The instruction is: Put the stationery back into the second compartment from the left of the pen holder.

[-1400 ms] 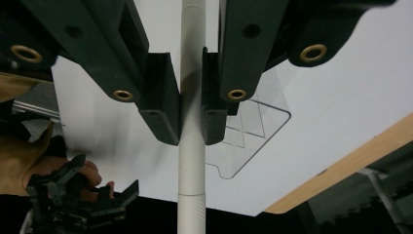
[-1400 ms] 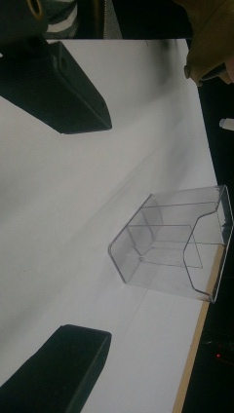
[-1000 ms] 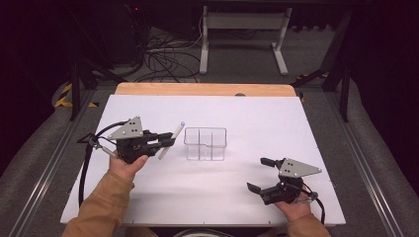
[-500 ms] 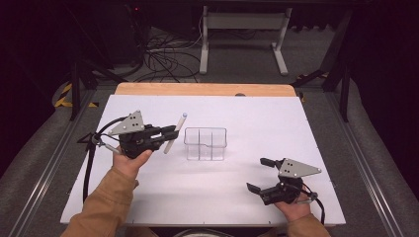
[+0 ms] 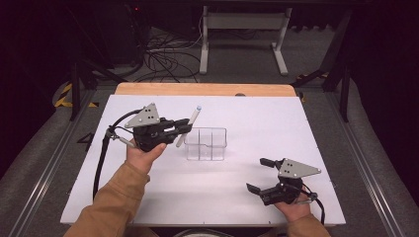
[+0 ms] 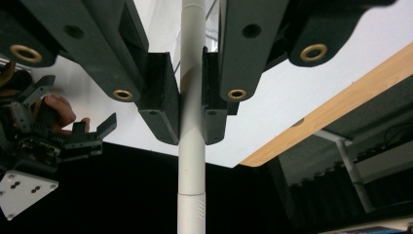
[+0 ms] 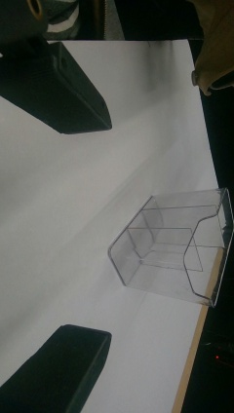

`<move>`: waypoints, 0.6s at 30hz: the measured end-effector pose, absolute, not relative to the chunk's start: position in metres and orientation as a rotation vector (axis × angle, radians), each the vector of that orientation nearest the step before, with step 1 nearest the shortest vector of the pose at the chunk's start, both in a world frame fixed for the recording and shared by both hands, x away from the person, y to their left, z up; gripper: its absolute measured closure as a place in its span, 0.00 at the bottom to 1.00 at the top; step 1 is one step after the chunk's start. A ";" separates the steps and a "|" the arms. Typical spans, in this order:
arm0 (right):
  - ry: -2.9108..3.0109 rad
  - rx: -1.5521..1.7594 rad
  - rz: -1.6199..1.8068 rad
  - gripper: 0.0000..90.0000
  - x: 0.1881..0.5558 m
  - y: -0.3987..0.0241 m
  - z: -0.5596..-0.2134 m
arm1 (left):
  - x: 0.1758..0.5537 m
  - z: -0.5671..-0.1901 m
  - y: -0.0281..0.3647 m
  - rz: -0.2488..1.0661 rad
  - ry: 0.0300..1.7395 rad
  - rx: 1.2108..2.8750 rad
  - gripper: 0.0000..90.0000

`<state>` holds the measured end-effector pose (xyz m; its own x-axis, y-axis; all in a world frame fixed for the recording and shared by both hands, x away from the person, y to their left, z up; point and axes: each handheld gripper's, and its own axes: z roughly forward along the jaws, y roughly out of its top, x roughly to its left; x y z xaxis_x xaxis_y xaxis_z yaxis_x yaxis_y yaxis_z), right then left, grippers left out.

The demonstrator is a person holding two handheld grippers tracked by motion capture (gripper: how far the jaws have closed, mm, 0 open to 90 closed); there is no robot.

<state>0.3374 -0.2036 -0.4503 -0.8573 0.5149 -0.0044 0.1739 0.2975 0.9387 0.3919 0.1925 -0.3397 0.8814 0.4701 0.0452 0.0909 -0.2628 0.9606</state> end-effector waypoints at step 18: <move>2.272 0.618 1.580 0.05 0.337 -0.204 -0.451 | 0.414 -0.346 0.149 0.351 0.438 1.798 0.87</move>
